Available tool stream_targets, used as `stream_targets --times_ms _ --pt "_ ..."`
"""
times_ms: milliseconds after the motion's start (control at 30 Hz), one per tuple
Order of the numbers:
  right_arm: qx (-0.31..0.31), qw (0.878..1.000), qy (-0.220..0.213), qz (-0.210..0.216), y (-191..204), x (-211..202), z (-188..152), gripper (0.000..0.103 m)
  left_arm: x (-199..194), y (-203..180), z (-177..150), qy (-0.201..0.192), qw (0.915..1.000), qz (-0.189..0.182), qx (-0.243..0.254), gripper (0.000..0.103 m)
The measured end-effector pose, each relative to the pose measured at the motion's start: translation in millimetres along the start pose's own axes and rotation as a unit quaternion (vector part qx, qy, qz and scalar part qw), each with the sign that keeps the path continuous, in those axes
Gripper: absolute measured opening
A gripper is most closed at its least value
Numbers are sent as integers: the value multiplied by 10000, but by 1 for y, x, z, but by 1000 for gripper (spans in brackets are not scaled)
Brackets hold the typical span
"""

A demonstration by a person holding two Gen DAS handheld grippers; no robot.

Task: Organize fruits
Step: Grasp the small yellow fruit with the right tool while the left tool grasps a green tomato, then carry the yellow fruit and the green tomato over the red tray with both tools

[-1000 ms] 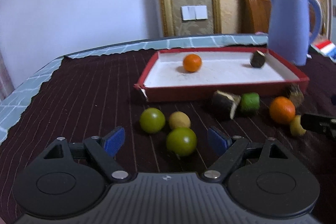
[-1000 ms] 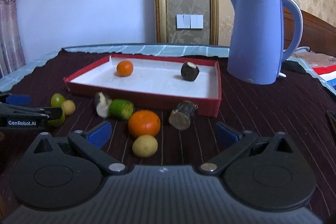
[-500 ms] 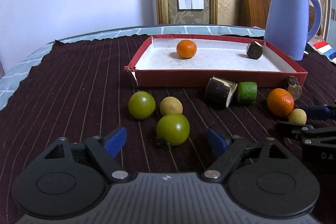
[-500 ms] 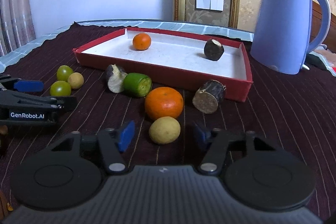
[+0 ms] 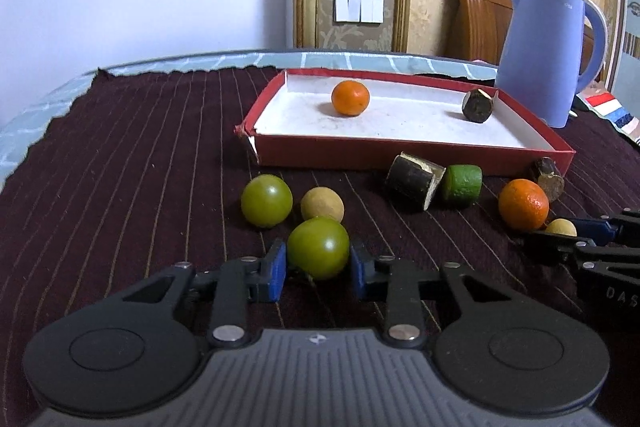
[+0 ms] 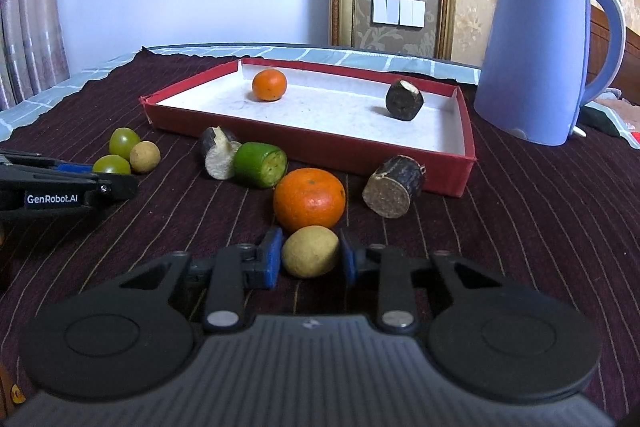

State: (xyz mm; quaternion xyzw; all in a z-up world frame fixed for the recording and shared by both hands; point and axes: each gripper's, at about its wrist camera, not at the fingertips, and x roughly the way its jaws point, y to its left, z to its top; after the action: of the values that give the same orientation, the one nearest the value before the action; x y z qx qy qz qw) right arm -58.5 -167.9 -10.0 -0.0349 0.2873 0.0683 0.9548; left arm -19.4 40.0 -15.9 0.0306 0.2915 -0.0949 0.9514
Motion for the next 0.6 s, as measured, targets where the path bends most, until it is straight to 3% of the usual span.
stream_targets --times_ms 333,600 --pt "36 9997 -243 46 1 -8 11 29 1 -10 27 -136 9998 -107 87 31" --pt "123 9981 -595 -64 -8 8 51 29 27 -24 67 -342 9993 -13 156 31"
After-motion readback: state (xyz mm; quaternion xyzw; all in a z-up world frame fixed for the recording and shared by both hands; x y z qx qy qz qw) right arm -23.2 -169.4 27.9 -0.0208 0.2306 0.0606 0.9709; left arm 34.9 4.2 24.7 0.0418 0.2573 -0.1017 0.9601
